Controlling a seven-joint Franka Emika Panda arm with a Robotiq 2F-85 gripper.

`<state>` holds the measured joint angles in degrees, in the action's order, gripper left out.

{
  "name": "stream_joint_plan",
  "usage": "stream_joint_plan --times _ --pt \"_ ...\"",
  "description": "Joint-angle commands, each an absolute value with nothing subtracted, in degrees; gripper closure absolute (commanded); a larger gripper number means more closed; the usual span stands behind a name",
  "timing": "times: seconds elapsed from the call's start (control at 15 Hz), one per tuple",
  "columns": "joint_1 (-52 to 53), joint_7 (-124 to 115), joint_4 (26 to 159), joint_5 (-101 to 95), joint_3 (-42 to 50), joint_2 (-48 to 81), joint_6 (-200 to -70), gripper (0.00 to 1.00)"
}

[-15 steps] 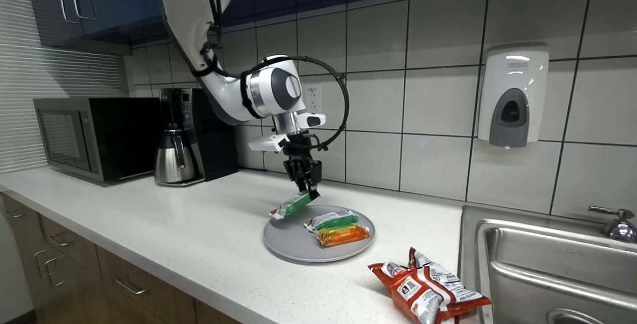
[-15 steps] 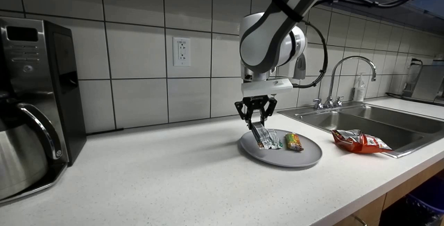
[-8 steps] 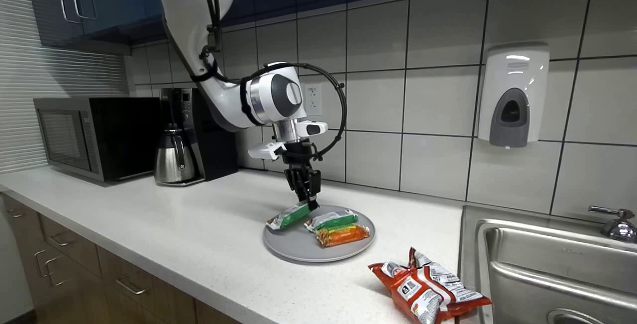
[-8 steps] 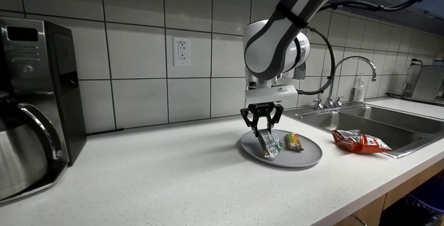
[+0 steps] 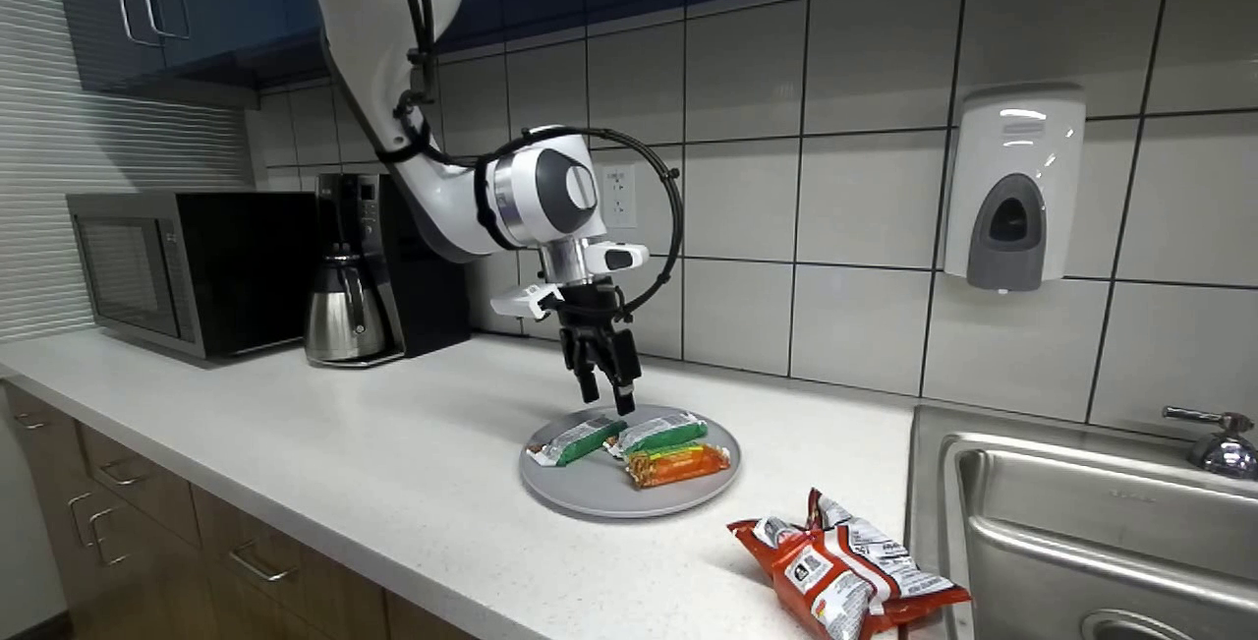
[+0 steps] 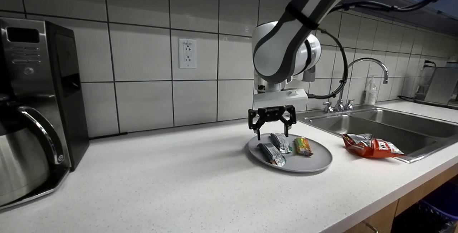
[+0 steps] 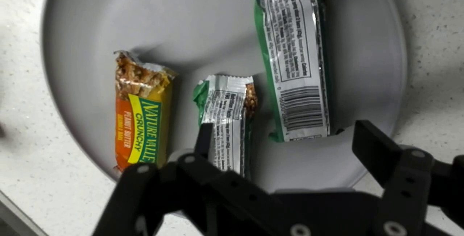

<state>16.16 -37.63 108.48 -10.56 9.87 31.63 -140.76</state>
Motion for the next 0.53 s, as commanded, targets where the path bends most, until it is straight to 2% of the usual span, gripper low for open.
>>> stream_joint_plan --times 0.0,0.47 --pt "16.3 -39.5 110.1 -12.0 9.8 28.8 -139.5 0.00" --pt "15.8 -37.7 111.5 -11.7 8.3 25.4 -140.2 0.00"
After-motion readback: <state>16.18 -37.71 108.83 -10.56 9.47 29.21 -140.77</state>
